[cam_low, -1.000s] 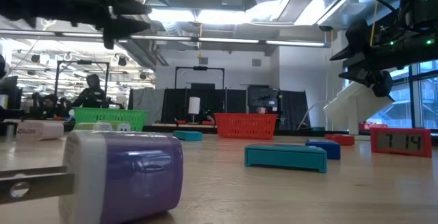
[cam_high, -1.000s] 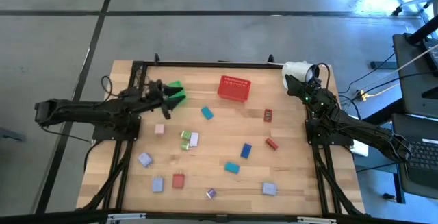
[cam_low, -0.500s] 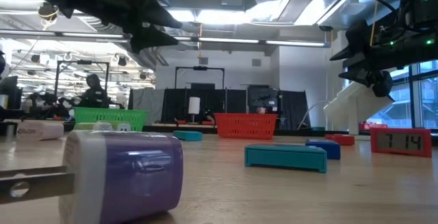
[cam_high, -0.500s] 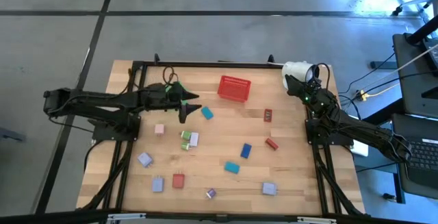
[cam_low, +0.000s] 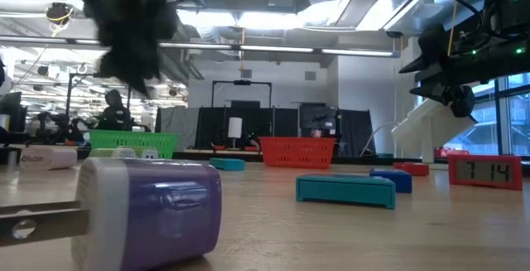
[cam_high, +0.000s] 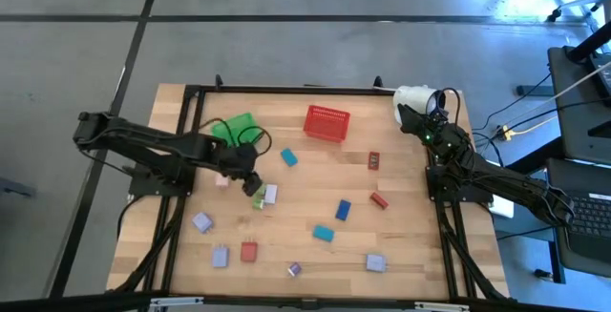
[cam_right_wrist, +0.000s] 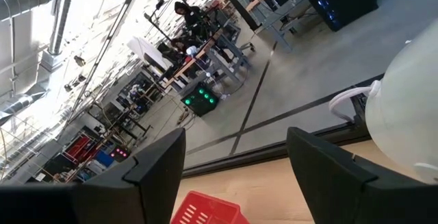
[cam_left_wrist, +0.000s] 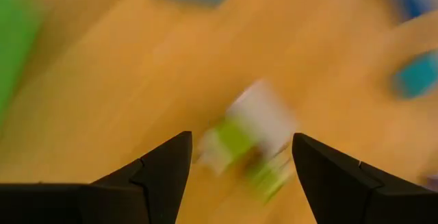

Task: Pick & Place Office items
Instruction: Put the pink charger adapter into the red bin

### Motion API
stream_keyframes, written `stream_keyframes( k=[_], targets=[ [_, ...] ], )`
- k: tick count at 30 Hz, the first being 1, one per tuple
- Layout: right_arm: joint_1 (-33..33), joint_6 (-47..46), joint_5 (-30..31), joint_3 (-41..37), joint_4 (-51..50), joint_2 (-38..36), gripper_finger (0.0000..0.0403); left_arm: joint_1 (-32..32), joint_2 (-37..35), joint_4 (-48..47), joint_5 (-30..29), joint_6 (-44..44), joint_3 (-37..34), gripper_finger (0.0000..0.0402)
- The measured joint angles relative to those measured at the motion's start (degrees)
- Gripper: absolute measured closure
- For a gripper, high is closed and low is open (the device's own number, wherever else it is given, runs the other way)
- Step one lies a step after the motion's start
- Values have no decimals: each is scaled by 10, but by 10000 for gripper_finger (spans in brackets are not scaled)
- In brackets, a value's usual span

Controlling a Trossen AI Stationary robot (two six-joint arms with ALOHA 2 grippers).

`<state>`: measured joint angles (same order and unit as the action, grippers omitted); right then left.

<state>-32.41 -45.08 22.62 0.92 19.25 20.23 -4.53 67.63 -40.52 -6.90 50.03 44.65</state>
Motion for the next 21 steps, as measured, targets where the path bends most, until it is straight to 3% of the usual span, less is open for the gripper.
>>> stream_keyframes(
  k=[4, 9, 21],
  targets=[
    [0, 0, 0, 0, 0, 0, 144, -7, 22, -124, -10, 134, 4, 153],
    [0, 0, 0, 0, 0, 0, 144, -6, 45, -182, -5, 317, -22, 153],
    [0, 0, 0, 0, 0, 0, 144, 9, 55, -170, 20, 465, -83, 124]
  ],
)
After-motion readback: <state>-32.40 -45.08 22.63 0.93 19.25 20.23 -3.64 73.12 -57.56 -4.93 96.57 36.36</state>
